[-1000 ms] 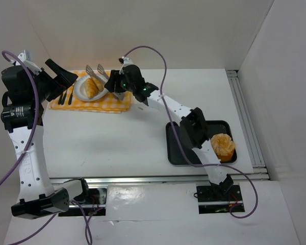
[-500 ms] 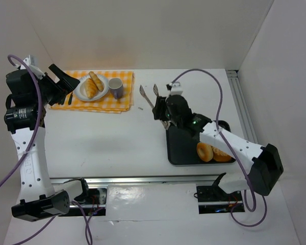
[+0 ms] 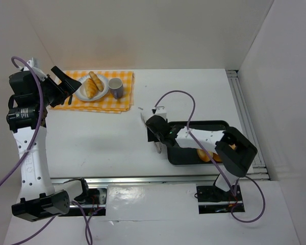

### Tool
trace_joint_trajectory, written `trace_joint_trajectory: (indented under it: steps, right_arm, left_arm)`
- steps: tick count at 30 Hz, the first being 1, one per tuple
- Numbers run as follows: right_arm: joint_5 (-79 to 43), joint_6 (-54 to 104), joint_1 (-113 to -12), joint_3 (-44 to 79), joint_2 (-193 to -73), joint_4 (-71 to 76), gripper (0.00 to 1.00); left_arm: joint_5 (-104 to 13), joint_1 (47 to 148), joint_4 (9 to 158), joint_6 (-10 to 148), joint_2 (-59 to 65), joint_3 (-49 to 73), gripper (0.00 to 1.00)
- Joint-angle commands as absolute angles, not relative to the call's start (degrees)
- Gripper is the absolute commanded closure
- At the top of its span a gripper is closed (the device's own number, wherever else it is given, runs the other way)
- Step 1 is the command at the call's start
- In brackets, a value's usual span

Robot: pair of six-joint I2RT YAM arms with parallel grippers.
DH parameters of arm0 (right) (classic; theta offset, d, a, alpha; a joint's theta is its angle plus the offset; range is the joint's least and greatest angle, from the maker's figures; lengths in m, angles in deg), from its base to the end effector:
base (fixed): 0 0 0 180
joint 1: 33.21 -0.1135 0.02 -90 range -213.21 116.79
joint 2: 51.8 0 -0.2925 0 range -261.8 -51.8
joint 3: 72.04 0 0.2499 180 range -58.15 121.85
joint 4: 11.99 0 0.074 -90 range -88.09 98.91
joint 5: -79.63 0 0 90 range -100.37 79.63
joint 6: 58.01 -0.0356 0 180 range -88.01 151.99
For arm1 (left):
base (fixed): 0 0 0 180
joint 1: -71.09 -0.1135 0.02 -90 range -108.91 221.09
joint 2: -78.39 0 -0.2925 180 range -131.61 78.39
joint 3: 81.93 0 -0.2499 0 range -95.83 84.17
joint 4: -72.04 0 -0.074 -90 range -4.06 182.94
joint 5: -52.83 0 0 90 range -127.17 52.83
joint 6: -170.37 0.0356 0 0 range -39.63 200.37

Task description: Place the bread

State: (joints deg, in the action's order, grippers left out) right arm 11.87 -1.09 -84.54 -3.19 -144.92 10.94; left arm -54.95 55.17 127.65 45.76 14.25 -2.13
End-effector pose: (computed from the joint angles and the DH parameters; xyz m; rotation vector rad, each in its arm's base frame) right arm 0.2207 0.2542 0.2244 -0.1920 2.3254 0.2738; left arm 0.1916 0.0433 0.4877 -0.6267 1.8240 -0.5157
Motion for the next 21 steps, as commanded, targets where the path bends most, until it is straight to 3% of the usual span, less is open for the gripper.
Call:
trace_joint_trajectory:
  steps: [1,3,4,5,7,14,21]
  right_arm:
    - [13.7,-3.8,-85.4,-0.3,-147.8,4.1,0.4]
    - [13.7,-5.1,-86.1,1.3,-151.3,4.1,0.35]
    - [13.1,-5.6,-86.1,3.5,-152.5,4.8,0.28]
    - [13.1,-5.6,-86.1,5.0,-153.6,5.9,0.12]
    - [14.4,-6.3,-86.1,8.7,-155.1,11.1,0.0]
    - [31.2,-7.6,-84.9,23.0,-149.5,31.5,0.0]
    - [41.1,-12.8,-80.9,13.4,-133.8,45.8,0.0]
  left_arm:
    - [-56.0,55.4,125.0,46.4,15.2,-1.3,0.0]
    - [-56.5,55.4,125.0,46.4,15.2,-1.3,0.0]
    - [-56.5,55.4,124.5,46.4,15.2,-0.7,0.0]
    - [-56.5,55.4,124.5,46.4,15.2,-0.7,0.0]
    - [-56.5,55.4,124.5,46.4,15.2,-0.7,0.0]
    - [-56.5,55.4,124.5,47.0,14.6,-0.2,0.0]
    - [-56.5,55.4,124.5,47.5,14.6,0.3,0.0]
